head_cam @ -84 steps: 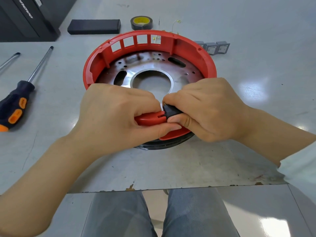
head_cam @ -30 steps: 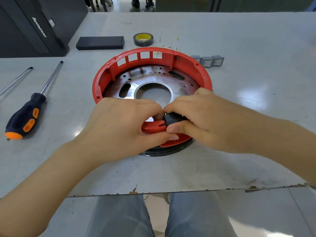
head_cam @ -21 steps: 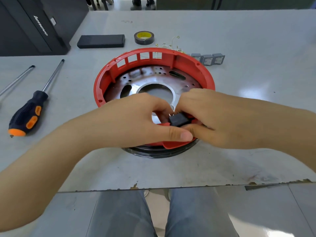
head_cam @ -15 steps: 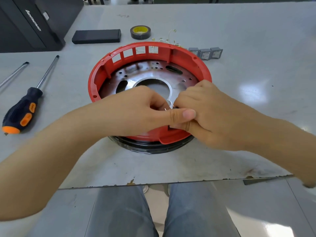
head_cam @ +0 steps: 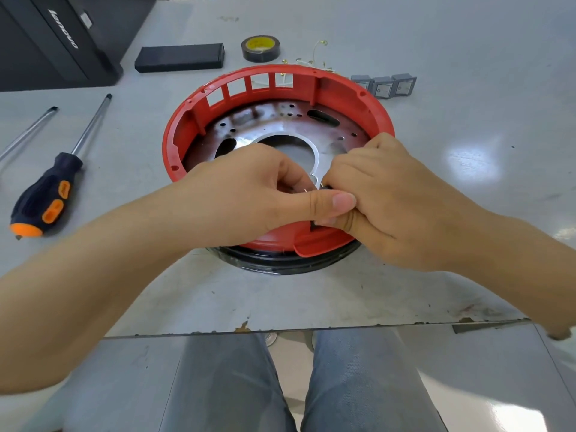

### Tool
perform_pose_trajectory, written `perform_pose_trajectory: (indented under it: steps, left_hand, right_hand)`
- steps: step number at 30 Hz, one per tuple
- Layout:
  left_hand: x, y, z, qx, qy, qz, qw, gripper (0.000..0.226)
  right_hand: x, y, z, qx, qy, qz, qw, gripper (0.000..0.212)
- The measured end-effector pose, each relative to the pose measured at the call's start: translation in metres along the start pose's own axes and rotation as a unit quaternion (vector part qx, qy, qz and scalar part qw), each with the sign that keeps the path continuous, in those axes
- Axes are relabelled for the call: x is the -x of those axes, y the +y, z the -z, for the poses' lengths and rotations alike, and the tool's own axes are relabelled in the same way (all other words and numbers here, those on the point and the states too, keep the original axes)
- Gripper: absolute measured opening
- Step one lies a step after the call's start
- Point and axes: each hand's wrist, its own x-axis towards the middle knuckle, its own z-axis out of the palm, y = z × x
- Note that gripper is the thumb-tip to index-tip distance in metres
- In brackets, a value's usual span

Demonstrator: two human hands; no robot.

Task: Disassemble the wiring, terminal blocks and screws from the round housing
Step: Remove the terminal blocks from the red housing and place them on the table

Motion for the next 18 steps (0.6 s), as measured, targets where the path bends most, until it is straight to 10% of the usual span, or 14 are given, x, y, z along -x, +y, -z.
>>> perform_pose_trajectory:
  steps: [18]
  left_hand:
    - [0.0, -0.002, 0.0, -0.008, 0.015, -0.031, 0.999, 0.071]
  right_hand:
    - [-0.008, 0.003, 0.018, -0.052, -0.136, -0.041, 0.989, 0.034]
